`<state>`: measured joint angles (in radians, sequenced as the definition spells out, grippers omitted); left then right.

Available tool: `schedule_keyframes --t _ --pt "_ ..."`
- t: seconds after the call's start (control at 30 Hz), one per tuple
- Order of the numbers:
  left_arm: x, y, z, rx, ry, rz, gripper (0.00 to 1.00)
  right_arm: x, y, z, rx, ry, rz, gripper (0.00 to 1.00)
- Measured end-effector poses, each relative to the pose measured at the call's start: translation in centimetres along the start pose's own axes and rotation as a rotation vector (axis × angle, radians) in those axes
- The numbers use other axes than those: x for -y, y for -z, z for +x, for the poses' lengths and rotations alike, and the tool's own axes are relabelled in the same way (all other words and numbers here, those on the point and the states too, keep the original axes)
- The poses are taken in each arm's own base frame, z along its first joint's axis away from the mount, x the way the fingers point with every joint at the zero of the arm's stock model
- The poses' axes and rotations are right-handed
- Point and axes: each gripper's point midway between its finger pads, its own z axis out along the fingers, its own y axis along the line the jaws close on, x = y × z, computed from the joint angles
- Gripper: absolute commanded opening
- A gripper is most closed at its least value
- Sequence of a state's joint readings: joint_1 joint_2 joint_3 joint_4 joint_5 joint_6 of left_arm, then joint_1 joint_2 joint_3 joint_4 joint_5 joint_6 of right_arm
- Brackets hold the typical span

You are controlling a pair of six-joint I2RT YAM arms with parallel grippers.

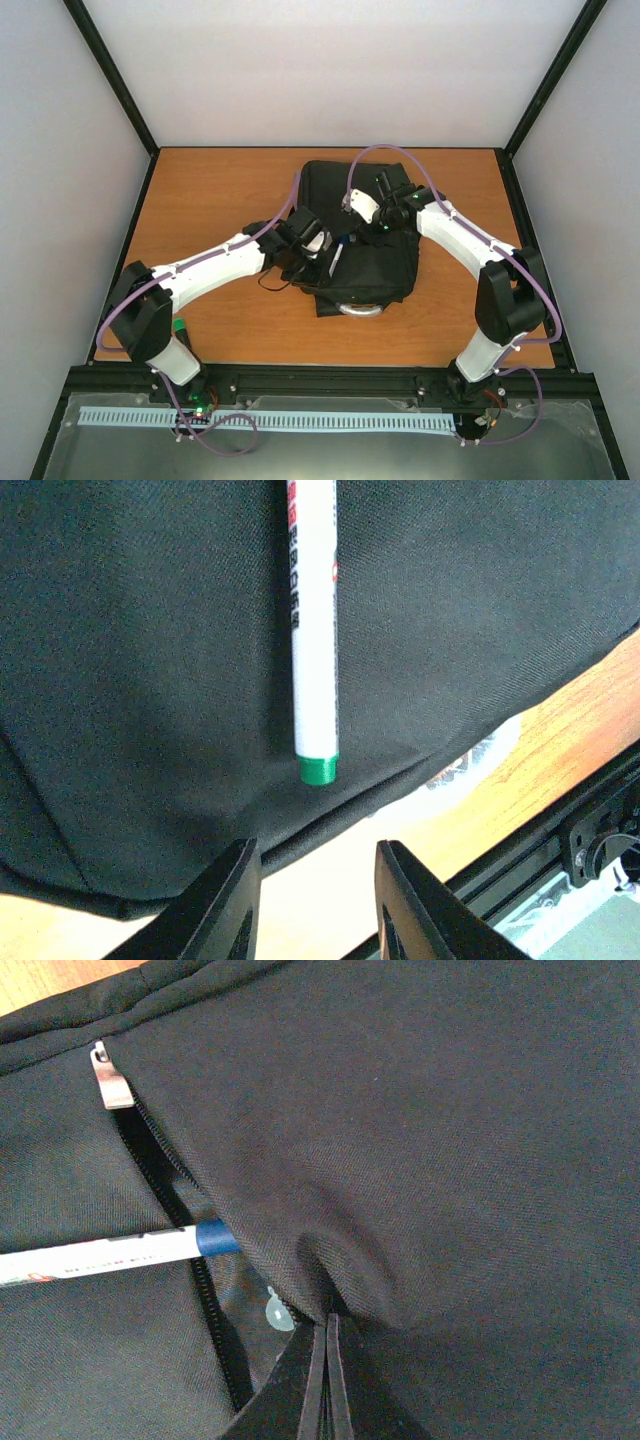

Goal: Pack the student bag
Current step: Place the stationery in the student bag.

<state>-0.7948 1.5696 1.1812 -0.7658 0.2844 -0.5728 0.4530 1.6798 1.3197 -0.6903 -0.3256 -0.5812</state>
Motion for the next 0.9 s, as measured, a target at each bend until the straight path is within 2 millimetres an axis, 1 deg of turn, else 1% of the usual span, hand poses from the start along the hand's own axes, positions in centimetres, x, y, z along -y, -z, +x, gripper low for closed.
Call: schedule_keyframes --t 0.23,0.37,0.53,0.67,0.77,0.9 --pt "-0.1 -1.3 0.0 -0.024 0.001 -0.012 0.31 -0.1 0.0 0.1 0.005 -0.001 0.002 0.03" --pt "0.1 -2.1 -0.5 -0.033 0.000 -0.016 0.30 -0.1 -0.1 0.1 0.006 -0.001 0.001 0.03" --pt "0.1 -2.7 -1.2 -0.026 0.008 -0.026 0.14 -0.1 0.0 0.1 0.007 -0.001 0.000 0.03" --pt "0.0 -3.2 -1.7 -0.011 0.023 -0.036 0.05 -0.1 0.0 0.1 0.008 -0.001 0.000 0.03" --pt "0.2 -3.3 -2.4 0.011 0.036 -0.030 0.01 -0.1 0.0 0.1 0.008 -0.001 0.000 0.03" --pt "0.5 -3.2 -3.3 0.055 0.063 -0.023 0.01 -0.1 -0.1 0.1 0.008 -0.001 0.000 0.03"
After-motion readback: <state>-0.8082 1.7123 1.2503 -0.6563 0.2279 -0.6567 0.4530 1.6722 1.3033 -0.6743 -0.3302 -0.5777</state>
